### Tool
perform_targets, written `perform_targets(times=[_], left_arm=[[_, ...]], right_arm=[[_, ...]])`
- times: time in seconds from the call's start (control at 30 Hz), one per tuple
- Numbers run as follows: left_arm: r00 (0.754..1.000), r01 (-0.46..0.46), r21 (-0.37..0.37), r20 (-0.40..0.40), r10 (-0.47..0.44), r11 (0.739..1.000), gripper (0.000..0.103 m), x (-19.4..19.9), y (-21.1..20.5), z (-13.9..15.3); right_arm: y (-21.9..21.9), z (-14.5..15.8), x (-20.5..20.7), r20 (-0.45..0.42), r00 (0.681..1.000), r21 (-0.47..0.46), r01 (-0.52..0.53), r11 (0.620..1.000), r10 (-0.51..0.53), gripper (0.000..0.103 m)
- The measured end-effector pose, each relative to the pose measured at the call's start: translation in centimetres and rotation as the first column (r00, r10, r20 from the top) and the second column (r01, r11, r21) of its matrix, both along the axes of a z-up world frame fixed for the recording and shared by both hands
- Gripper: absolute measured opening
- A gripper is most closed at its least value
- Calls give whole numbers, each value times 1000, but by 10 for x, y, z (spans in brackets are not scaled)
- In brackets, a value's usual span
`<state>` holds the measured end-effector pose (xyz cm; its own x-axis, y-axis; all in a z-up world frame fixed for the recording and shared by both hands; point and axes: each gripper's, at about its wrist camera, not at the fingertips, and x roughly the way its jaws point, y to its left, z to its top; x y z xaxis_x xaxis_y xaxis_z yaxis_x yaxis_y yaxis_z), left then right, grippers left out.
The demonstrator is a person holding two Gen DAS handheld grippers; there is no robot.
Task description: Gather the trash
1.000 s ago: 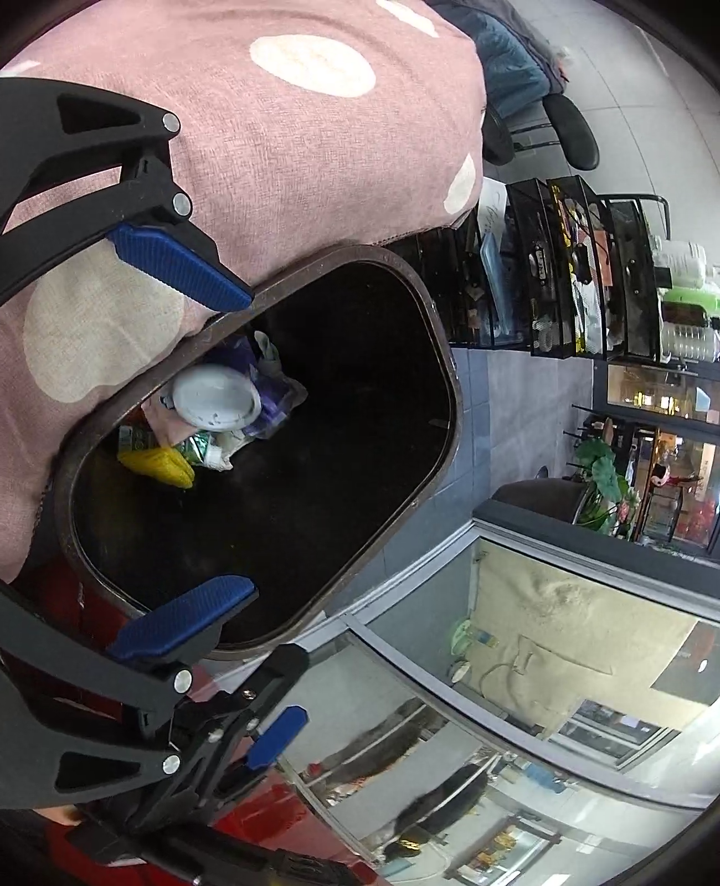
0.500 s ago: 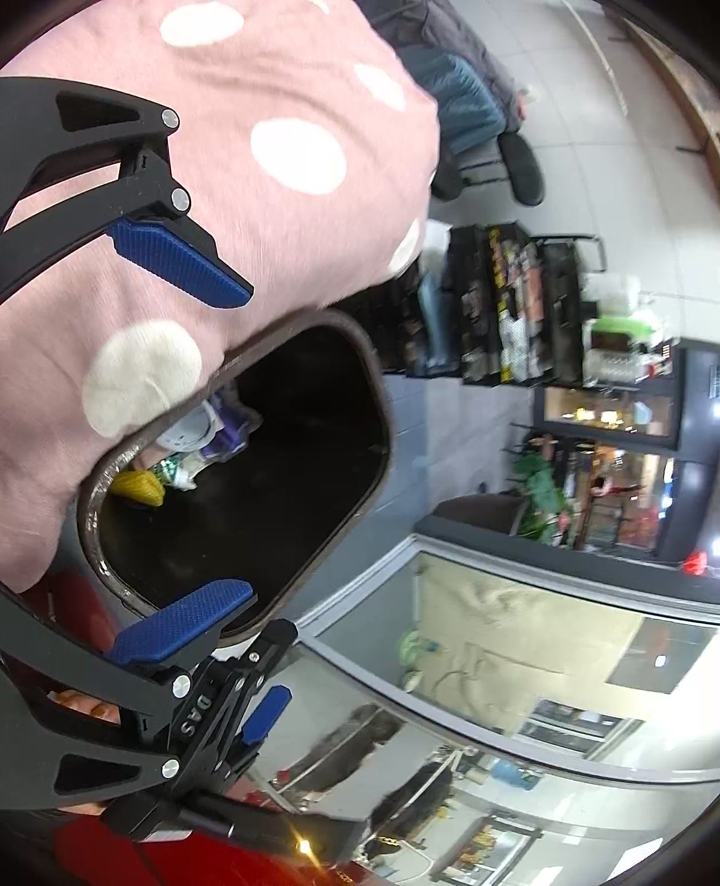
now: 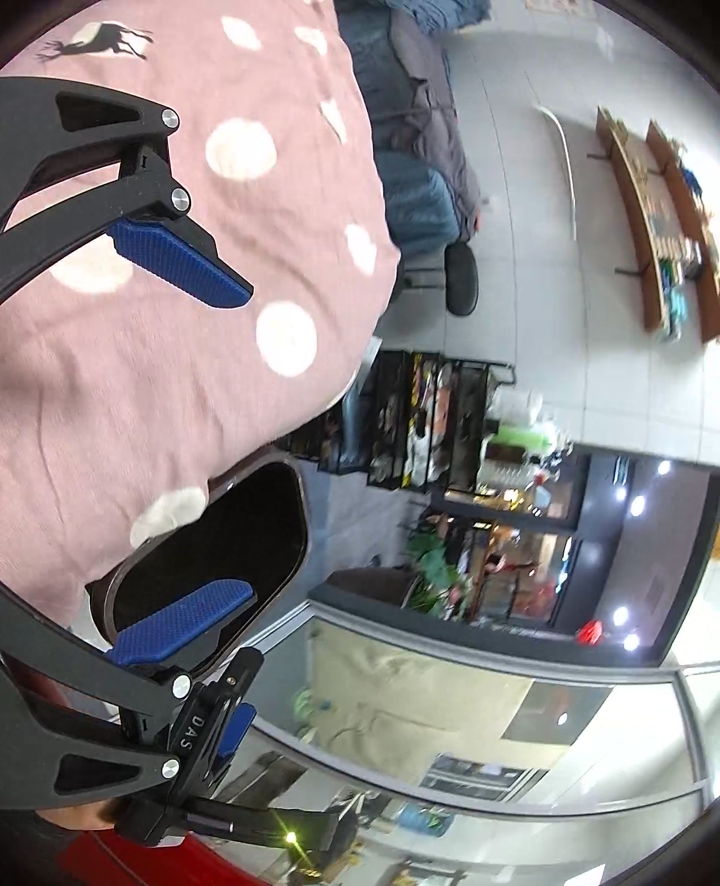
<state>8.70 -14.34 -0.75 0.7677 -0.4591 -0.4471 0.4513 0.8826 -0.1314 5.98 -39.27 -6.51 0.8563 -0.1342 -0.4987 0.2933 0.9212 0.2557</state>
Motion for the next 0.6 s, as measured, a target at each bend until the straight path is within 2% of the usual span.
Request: perform_targets(times=[0.23, 0.43, 0.6], left_arm=[[991, -107, -2, 74, 107, 994, 98, -21, 29, 3], [977, -191, -20, 93, 192, 981, 98, -31, 52, 2], [958, -263, -66, 100, 269, 962, 98, -45, 77, 0]], right_arm=[[40, 13, -3, 42, 993, -46, -113, 993, 115, 97], [77, 22, -11, 82, 975, -108, -196, 975, 206, 97], [98, 25, -18, 108, 959, -138, -248, 959, 264, 97]])
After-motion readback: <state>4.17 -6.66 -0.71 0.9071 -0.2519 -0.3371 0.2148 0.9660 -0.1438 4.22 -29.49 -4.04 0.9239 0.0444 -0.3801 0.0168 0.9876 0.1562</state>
